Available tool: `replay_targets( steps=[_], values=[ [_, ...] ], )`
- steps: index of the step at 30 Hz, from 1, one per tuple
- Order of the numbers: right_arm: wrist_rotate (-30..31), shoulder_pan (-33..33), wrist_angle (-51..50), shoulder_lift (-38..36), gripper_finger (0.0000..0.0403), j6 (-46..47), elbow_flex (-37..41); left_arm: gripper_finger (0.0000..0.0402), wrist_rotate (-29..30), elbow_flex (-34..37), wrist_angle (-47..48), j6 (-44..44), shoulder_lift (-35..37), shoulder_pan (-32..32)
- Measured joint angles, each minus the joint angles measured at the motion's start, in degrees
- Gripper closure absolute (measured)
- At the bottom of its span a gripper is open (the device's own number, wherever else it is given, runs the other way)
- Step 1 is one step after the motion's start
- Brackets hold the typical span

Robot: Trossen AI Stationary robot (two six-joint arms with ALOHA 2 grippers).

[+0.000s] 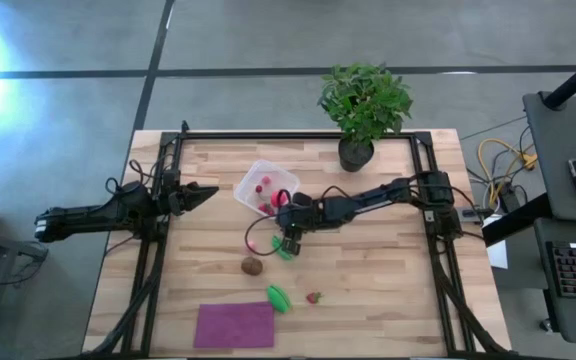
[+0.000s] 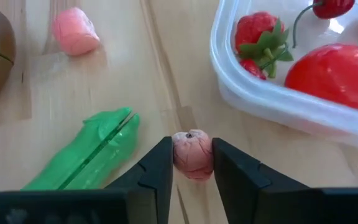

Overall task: Pick and placing Produce into tupperware
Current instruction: Put the top peach into the transparent bin, then put the strawberry into the transparent bin

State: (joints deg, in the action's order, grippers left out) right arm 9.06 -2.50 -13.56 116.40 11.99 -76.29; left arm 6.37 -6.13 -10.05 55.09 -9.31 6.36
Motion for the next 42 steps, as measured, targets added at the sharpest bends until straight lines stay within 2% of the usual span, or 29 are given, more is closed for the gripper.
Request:
replay_targets(
  steps=[6, 9, 12, 17, 23, 27, 30, 33, 36, 42],
  values=[
    [0.11, -0.11, -2.76, -4.44, 0.0303, -2.27, -6.06, 0.0201, 0.03, 0.00, -0.01, 0.00, -0.01, 0.01],
    [3.17, 0.31, -4.08, -5.87, 0.0303, -6.00, -8.81, 0.0201, 0.02, 0.00, -0.02, 0.00, 0.01, 0.00],
    [0.55, 2.87, -5.09, -4.88, 0.0297, -6.66, -9.71, 0.0201, 0.02, 0.00, 0.08, 0.00, 0.05, 0.01],
    [-4.03, 7.51, -5.48, 0.51, 0.0265, -2.11, -11.33, 0.0201, 0.00, -0.02, -0.06, 0.00, -0.01, 0.01],
    [-6.56, 8.14, -8.85, 5.11, 0.0215, -1.86, -16.54, 0.0201, 0.02, -0.02, -0.05, 0.00, 0.08, 0.00],
    [-6.32, 7.12, -14.75, 4.62, 0.0194, -3.03, -19.33, 0.0201, 0.00, -0.02, -0.01, 0.00, 0.08, 0.01],
    [-4.26, 5.00, -21.85, 1.43, 0.0192, -6.24, -19.56, 0.0201, 0.01, -0.02, -0.01, 0.00, 0.07, 0.01],
    [-1.50, 2.01, -28.16, -3.49, 0.0194, -10.30, -16.03, 0.0201, 0.01, -0.02, -0.03, 0.00, 0.05, 0.01],
    [-1.69, -1.19, -28.75, -9.82, 0.0197, -11.26, -8.72, 0.0201, 0.00, -0.02, -0.01, 0.00, 0.05, 0.01],
    [-1.51, -10.79, -17.94, -22.59, 0.0198, -6.97, 6.73, 0.0201, 0.00, -0.02, -0.01, 0.00, 0.05, -0.01]
  ],
)
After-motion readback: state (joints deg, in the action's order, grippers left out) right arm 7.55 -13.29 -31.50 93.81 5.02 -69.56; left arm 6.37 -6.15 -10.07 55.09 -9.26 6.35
